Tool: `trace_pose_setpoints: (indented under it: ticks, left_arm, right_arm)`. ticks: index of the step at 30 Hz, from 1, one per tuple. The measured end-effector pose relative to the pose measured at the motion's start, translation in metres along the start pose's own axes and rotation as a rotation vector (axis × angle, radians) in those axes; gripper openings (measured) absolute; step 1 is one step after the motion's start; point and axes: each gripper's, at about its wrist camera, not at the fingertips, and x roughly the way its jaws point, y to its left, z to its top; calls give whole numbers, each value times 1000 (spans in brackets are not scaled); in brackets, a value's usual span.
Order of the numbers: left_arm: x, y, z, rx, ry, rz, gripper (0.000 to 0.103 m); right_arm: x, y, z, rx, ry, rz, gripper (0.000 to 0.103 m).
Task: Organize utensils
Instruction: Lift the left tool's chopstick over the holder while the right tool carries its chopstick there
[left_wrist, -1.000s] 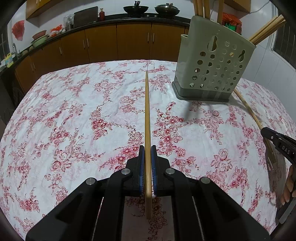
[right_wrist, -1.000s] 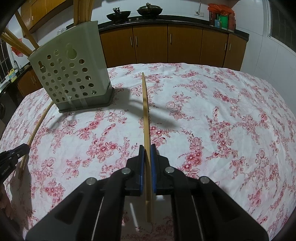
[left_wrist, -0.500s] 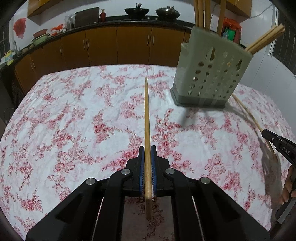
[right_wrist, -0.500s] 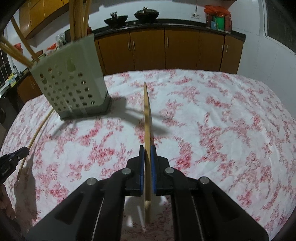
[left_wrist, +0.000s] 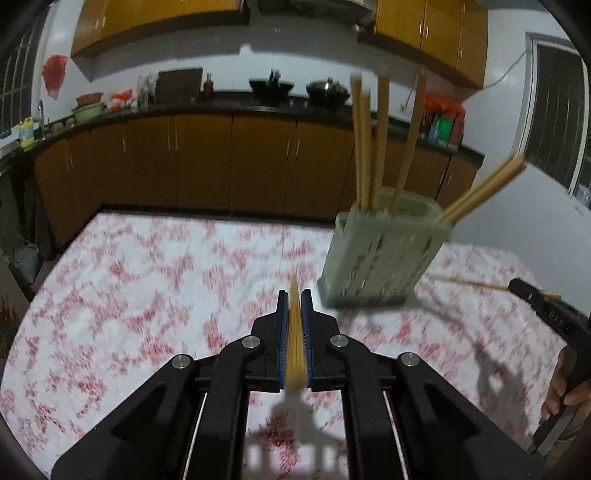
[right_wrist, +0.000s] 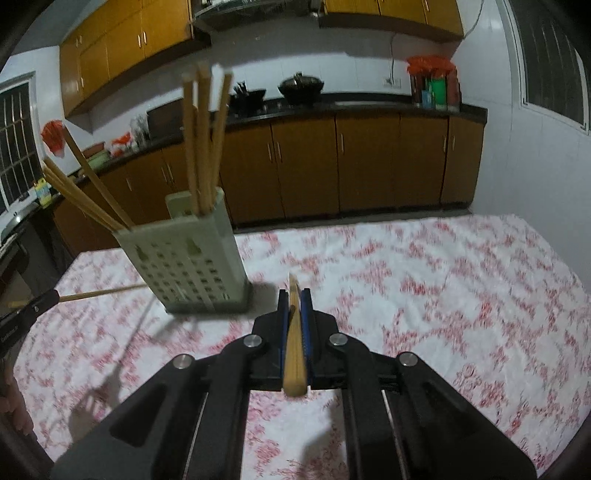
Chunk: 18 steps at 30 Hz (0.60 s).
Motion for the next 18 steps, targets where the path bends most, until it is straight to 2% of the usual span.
trace_pose_setpoints:
  ticks: [7,18]
  left_arm:
    - [-23,0,22,-16,-89,-17,7]
    - [-46,-8,45,-5,-171,-56,7]
  right_arm:
    - [-17,4,14,2,-53,26,8]
    - [-46,9,39,6,-141,61,8]
